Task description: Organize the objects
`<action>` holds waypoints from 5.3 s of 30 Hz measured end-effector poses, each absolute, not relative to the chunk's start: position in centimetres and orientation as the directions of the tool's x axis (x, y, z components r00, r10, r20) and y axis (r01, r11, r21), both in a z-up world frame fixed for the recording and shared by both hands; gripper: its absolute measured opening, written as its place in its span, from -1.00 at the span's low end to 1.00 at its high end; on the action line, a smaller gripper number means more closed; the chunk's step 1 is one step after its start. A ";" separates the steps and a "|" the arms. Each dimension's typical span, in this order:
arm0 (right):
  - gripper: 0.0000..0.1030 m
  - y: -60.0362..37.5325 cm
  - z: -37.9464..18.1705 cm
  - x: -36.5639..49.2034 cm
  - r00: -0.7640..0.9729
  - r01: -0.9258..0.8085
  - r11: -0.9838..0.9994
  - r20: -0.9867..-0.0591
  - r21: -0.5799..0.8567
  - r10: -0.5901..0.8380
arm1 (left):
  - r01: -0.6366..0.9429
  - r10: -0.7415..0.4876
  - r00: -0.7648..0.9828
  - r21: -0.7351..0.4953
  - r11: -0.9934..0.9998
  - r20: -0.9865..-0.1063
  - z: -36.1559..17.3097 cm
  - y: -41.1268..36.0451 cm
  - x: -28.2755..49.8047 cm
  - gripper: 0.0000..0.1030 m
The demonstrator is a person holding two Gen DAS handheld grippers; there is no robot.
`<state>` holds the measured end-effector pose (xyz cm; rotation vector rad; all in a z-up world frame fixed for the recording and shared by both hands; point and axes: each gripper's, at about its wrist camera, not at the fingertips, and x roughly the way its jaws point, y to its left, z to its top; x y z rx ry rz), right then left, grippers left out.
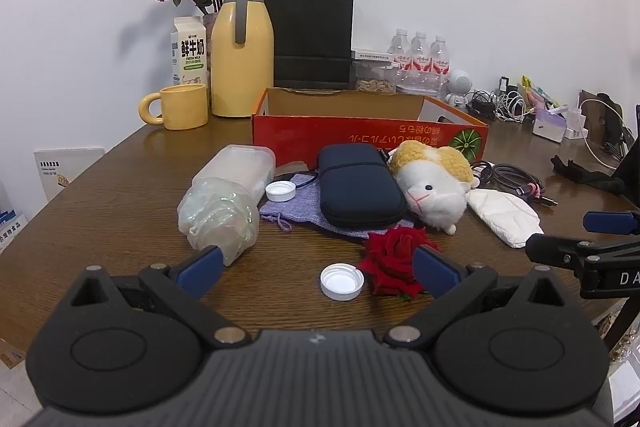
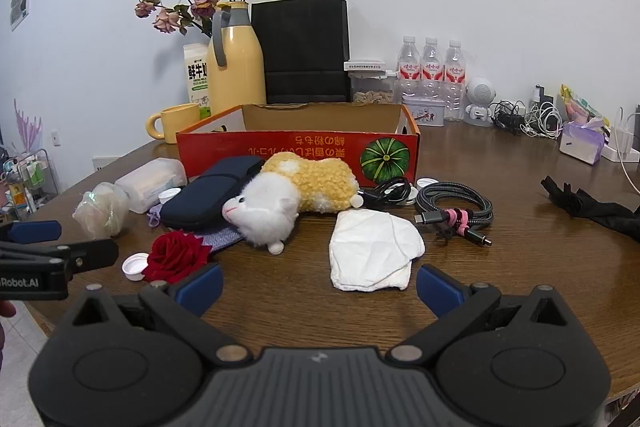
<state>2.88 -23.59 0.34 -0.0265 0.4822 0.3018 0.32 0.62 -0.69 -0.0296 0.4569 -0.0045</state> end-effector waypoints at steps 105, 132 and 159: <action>0.20 -24.1 -1.7 13.5 0.758 -0.300 0.954 -0.601 0.025 0.254 | -0.134 0.043 0.818 -0.118 0.984 -0.573 -1.3 7.2 8.2 -0.07; -0.04 -24.7 3.6 11.4 0.851 -0.337 0.941 -0.420 0.025 0.316 | -0.022 -0.021 0.927 -0.109 0.994 -0.375 5.7 4.5 8.6 -0.05; -0.03 -19.5 3.3 32.8 0.850 -0.268 0.960 -0.450 0.076 0.273 | -0.130 0.099 0.870 -0.030 0.991 -0.484 3.6 1.7 29.8 -0.06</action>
